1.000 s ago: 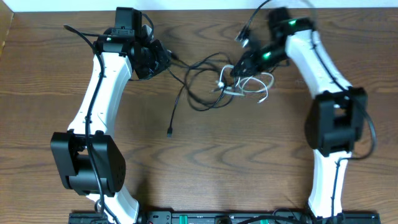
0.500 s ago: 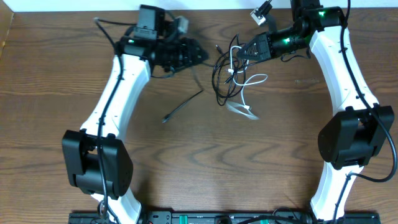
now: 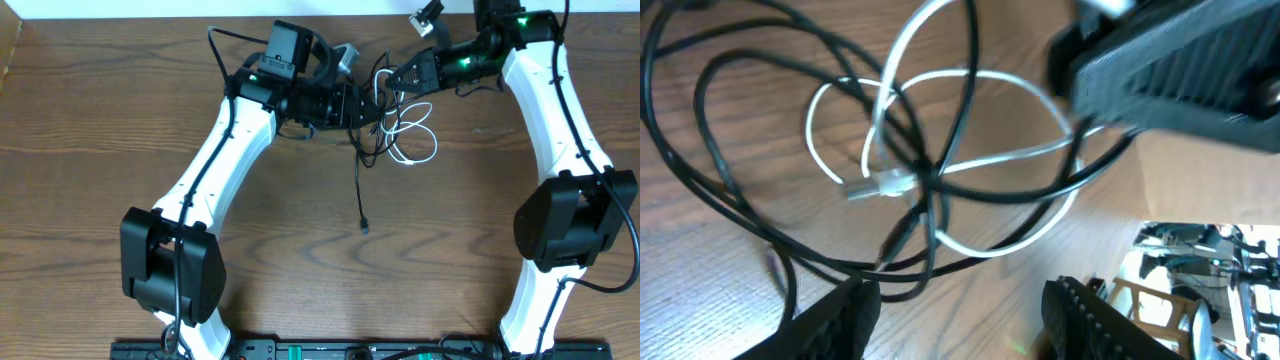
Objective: Untangle cables
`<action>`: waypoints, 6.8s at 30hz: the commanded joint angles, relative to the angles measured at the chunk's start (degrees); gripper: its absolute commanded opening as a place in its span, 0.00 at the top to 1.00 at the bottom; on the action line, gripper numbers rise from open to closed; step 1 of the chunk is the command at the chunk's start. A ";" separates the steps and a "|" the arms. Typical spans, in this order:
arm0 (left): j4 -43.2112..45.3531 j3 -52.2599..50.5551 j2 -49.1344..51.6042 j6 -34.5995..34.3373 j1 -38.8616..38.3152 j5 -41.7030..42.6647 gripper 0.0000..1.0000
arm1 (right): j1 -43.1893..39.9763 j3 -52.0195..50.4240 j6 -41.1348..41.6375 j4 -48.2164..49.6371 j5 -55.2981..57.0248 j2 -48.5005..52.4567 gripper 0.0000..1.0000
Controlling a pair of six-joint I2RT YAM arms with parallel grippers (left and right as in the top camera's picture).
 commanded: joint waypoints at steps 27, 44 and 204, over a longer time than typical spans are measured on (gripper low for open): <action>3.91 -3.63 1.07 -18.14 -7.17 -39.93 0.63 | -7.26 0.74 16.20 16.28 -20.26 -5.20 0.99; 0.79 -3.63 1.29 -3.54 -6.93 -30.45 0.74 | -10.45 0.72 13.14 6.27 12.20 -11.61 0.81; -6.86 -2.29 -7.41 -10.82 12.61 -47.65 0.92 | -37.27 -19.80 16.20 19.76 32.92 -27.34 0.99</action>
